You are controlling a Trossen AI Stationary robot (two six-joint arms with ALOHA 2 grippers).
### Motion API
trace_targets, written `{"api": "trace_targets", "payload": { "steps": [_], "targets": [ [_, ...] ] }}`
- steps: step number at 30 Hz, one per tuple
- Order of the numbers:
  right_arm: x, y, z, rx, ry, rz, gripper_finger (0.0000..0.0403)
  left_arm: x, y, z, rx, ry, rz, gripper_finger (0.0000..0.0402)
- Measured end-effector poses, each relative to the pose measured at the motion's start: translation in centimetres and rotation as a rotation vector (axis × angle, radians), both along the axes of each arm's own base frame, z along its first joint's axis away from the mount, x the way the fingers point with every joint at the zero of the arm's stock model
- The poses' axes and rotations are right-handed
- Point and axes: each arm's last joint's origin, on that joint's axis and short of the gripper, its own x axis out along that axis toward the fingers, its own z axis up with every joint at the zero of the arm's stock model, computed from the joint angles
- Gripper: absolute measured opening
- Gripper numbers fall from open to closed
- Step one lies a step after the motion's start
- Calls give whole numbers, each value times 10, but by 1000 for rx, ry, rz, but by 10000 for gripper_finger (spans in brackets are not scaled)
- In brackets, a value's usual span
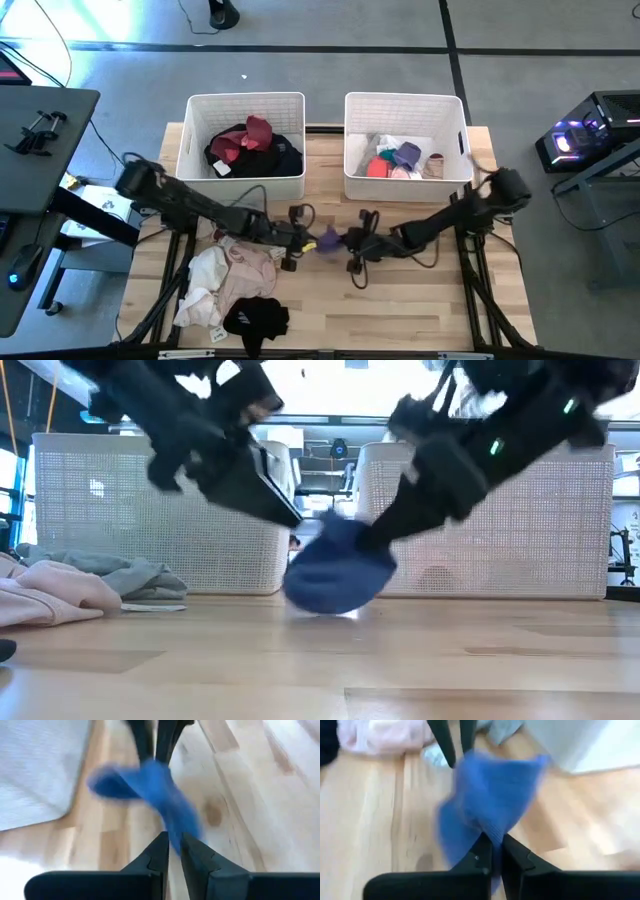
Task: Sort clothes
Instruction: Put the violet sock into the right white laundry bin
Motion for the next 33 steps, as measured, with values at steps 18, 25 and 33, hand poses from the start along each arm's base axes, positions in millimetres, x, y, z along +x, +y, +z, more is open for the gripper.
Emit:
{"api": "trace_targets", "payload": {
  "steps": [18, 25, 33],
  "targets": [
    [-135, -137, 321, -49, -187, -741, 2, -29, 5, 47, -5, -90, 42, 39],
    [-134, -212, 311, 346, 127, -830, 2, -28, 5, 49, -10, -111, 42, 39],
    [-92, -283, 209, 617, 589, -843, 2, -30, 5, 46, -9, -81, 47, 39]
  ]
}}
